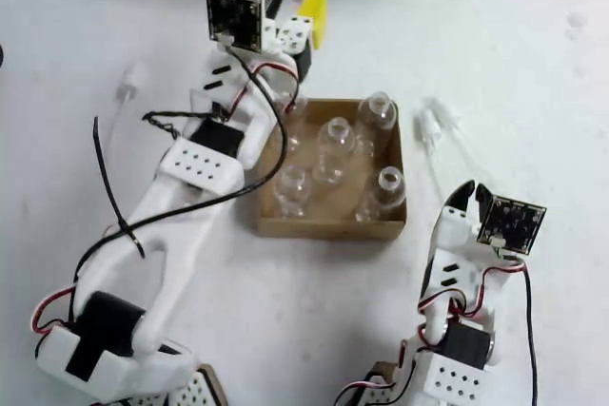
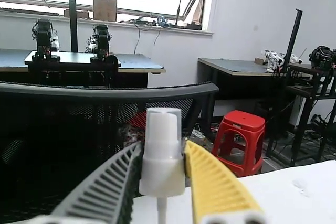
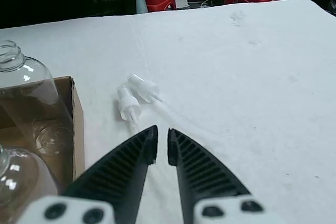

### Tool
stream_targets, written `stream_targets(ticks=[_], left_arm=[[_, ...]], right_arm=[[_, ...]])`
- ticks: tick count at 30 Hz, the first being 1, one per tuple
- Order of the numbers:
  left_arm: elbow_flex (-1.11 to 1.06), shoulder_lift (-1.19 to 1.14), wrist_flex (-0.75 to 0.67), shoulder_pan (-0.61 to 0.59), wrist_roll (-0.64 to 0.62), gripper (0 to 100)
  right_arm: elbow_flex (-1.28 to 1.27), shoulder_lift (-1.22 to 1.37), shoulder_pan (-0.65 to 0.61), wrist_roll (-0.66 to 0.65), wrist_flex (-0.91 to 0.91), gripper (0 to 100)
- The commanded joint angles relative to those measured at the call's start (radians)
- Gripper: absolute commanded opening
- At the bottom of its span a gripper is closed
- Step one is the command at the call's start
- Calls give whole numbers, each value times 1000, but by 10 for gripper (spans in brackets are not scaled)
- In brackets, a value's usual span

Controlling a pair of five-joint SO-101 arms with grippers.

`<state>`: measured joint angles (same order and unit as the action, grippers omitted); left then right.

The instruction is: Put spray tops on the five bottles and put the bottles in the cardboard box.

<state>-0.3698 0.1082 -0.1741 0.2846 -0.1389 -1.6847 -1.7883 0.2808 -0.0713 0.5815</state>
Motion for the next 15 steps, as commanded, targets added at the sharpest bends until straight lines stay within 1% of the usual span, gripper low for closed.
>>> stream_targets(ticks=[1,10,15], left_arm=[[9,5,-35,-21,14,20],[25,-21,-40,-44,14,20],[28,-77,-126,-47,14,20]], right_arm=[[-6,-2,-12,0,-27,21],[-6,-2,-12,-2,-27,21],[-6,-2,-12,-2,-27,21]])
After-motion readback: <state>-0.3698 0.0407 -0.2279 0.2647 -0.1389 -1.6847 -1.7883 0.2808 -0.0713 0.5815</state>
